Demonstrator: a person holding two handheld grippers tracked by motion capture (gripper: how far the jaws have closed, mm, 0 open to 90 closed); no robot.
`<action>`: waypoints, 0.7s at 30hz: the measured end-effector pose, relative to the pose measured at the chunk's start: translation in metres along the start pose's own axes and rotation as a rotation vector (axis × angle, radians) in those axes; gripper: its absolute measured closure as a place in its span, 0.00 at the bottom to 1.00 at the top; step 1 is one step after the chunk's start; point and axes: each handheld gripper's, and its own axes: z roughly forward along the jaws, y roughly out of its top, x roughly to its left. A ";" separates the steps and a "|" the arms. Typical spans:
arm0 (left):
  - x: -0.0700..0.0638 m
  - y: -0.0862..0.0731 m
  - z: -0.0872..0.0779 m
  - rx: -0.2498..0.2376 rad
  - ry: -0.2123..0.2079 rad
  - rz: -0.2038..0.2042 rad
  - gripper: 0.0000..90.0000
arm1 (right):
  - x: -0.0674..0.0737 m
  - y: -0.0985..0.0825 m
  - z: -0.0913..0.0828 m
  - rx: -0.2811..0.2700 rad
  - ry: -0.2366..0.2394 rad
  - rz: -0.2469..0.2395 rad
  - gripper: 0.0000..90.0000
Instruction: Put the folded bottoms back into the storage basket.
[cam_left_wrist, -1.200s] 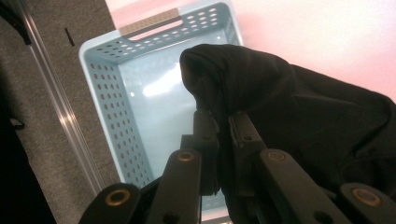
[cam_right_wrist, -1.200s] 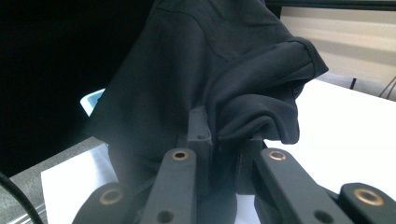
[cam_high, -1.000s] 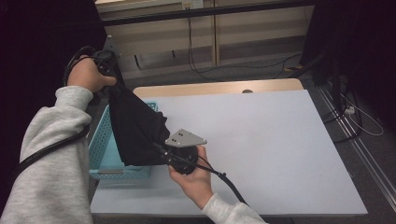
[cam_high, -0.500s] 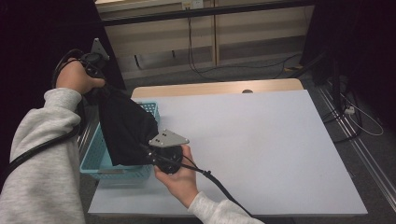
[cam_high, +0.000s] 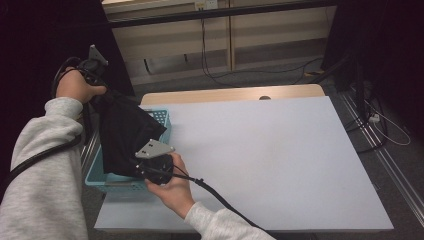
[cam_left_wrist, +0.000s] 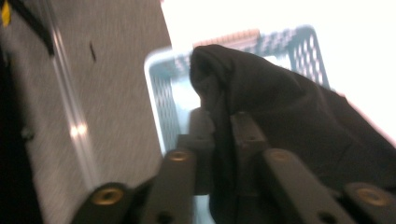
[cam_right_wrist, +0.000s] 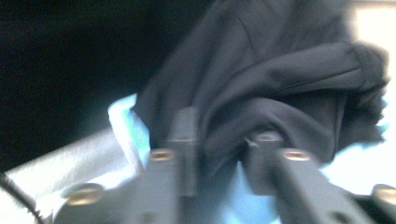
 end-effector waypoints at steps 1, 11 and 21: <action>0.001 -0.002 0.003 -0.039 0.011 0.026 0.65 | -0.001 -0.002 -0.003 -0.013 -0.002 -0.007 0.67; -0.016 -0.015 0.011 -0.055 0.000 0.055 0.37 | -0.033 -0.001 -0.047 -0.038 -0.020 -0.015 0.47; -0.042 -0.018 0.013 -0.071 -0.054 0.081 0.29 | -0.056 -0.012 -0.081 -0.027 -0.005 -0.047 0.34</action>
